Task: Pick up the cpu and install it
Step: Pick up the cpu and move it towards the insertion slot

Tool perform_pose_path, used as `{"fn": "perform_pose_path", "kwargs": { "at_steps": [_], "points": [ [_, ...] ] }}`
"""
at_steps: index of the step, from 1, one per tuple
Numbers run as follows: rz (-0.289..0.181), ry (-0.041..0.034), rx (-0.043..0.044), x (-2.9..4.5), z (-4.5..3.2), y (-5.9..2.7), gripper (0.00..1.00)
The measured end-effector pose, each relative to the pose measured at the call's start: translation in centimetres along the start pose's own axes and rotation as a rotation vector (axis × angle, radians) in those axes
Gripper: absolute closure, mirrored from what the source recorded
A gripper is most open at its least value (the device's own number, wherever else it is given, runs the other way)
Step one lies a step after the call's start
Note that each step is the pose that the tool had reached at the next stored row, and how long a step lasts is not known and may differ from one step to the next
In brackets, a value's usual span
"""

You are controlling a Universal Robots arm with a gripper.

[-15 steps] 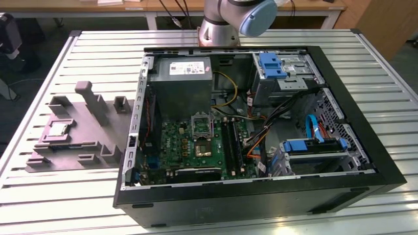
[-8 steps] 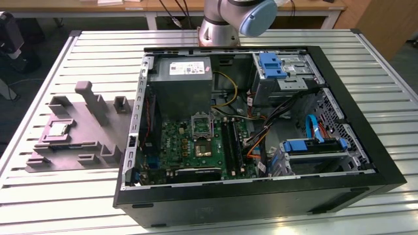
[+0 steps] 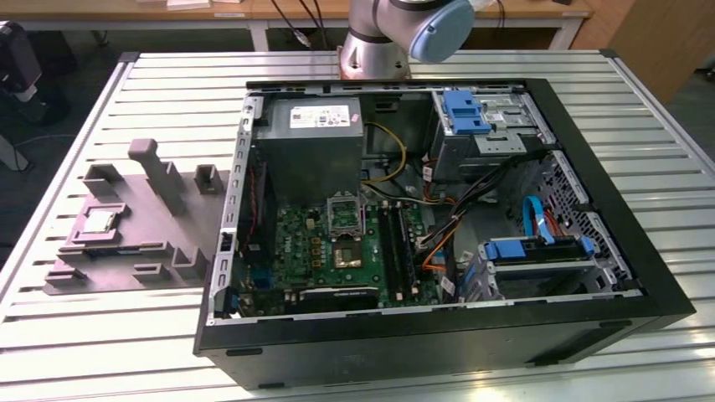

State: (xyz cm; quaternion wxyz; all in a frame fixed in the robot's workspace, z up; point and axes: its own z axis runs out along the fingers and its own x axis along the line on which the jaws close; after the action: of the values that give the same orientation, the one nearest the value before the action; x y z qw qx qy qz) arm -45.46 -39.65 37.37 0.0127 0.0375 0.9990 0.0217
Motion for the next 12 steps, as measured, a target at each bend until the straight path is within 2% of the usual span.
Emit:
{"fn": "perform_pose_path", "kwargs": {
  "at_steps": [4,12],
  "points": [
    [0.0,0.0005,0.0002,0.01,0.22,-0.01,0.47],
    [-0.005,0.0047,0.0005,0.04,1.24,-0.05,0.47]
  ]
}}
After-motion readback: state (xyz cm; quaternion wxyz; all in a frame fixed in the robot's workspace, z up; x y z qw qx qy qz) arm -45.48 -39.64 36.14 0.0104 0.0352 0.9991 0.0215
